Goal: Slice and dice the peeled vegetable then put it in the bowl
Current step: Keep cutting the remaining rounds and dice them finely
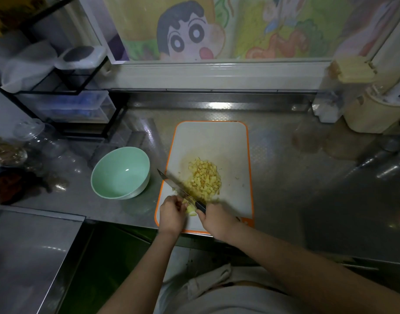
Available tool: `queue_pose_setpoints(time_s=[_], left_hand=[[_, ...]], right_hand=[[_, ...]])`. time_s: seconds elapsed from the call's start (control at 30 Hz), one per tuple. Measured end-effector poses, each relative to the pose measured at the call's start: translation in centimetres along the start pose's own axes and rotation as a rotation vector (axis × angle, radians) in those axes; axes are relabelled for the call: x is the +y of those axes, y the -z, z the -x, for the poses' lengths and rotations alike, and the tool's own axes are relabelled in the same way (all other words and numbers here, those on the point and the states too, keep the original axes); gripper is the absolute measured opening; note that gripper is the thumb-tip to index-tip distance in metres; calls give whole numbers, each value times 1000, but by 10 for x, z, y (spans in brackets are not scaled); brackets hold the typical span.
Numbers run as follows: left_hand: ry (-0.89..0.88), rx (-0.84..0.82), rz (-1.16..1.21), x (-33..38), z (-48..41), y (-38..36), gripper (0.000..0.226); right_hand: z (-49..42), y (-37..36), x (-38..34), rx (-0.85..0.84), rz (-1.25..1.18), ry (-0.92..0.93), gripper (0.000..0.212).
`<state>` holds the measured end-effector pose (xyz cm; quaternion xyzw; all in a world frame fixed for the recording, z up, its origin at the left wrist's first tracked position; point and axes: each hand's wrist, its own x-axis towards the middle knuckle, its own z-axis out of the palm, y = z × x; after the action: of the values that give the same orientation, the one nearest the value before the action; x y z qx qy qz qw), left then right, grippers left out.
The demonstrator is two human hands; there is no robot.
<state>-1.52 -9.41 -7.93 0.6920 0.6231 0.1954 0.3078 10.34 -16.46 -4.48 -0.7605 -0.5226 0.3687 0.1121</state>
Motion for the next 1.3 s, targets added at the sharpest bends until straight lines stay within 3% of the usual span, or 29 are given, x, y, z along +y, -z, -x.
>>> queue_pose_setpoints(time_s=[0.5,0.67,0.87,1.17,1.3], left_hand=[[-62,-17,-19,-5,3,-3,8],[-45,-30,43,-4,9,-3,25],[-123,-218,-29,-5,9,1,47],[-72,-152,8,-4,8,-5,44],[-27,-99,105,-6,5,-5,22]], right_hand=[[-14,26,21,-69,-205,41,44],[-15,35,22,-30,-324,41,47],[-12,36,22,10,-370,45,50],[-2,27,20,1,-385,14,42],[7,24,18,1,-323,22,39]])
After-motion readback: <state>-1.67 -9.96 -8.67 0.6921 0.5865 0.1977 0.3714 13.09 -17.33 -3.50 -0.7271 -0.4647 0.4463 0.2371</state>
